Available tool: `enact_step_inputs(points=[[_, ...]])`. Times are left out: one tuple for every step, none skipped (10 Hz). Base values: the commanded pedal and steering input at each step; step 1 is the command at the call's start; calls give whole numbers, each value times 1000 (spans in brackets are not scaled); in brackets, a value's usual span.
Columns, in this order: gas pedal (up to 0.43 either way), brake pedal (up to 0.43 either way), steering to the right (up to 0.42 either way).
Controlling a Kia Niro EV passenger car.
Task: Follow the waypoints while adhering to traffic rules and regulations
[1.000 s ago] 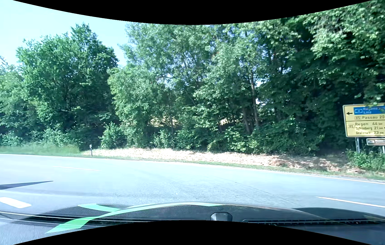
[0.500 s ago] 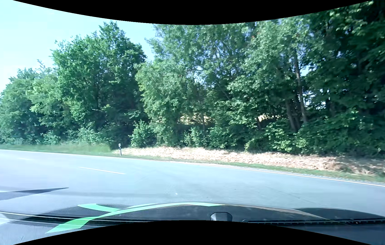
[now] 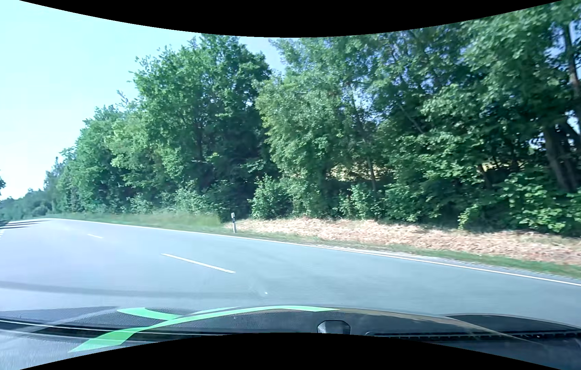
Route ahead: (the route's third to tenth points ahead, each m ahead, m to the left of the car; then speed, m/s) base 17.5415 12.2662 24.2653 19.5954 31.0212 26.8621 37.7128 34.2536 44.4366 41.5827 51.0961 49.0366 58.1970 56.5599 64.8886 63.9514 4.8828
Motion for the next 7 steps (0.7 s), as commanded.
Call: enact_step_inputs(points=[[398,0,-347],[398,0,-333],[398,0,-325],[398,0,-324],[398,0,-324],[398,0,-323],[398,0,-321]])
